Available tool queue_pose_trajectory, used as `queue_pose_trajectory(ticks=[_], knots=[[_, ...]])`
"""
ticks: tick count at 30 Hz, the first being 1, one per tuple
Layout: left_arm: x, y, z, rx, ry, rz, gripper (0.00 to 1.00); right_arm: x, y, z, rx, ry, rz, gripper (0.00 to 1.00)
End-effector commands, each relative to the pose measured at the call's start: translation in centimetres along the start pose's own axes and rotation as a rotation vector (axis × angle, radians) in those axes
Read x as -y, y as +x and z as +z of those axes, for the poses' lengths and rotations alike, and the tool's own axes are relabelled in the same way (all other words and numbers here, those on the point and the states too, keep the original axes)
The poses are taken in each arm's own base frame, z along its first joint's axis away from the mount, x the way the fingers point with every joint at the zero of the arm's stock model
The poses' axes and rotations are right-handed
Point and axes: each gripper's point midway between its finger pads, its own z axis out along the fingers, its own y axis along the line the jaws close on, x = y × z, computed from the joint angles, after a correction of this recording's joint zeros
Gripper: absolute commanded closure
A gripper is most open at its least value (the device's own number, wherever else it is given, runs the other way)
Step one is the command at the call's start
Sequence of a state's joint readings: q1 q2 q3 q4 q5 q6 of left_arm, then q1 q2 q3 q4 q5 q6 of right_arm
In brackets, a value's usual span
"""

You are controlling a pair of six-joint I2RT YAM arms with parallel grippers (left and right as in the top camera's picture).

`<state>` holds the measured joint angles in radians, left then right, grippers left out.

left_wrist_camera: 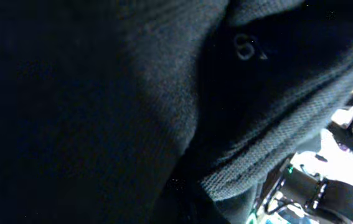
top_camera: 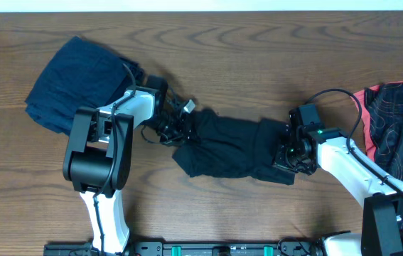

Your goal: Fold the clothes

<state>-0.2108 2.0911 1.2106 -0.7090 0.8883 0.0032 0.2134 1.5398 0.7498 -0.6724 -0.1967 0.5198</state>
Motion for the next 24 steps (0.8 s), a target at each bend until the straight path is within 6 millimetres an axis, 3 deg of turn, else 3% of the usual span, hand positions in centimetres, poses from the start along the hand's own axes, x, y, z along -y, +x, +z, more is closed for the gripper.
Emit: queue_pose_trajectory(ticks=[1,9,14,17,22,24], knots=[[0.5,0.0,-1.9,0.018,-0.037,0.020,0.94,1.5,0.7,0.2,-0.015,0.059,0.019,0.99],[1.6,0.9,-10.1,0.119,-0.363,0.055,0.94,0.5,-0.7,-4.9,0.122,-0.012,0.014,0.99],[5.2,1.7,-13.8,0.178,-0.445,0.103,0.94,1.3,-1.9,-7.7,0.221,-0.050,0.065,0.99],[7.7,1.8,-13.3,0.200,-0.438,0.142,0.94,2.0,-2.4,-8.4,0.252,-0.056,0.099,0.99],[11.0,2.1,-8.9,0.178,-0.441,0.206,0.94,2.6,-2.4,-8.5,0.248,-0.049,0.124,0.99],[11.2,1.9,-7.3,0.199,-0.514,0.202,0.94,2.7,-2.3,-8.5,0.242,-0.046,0.124,0.99]])
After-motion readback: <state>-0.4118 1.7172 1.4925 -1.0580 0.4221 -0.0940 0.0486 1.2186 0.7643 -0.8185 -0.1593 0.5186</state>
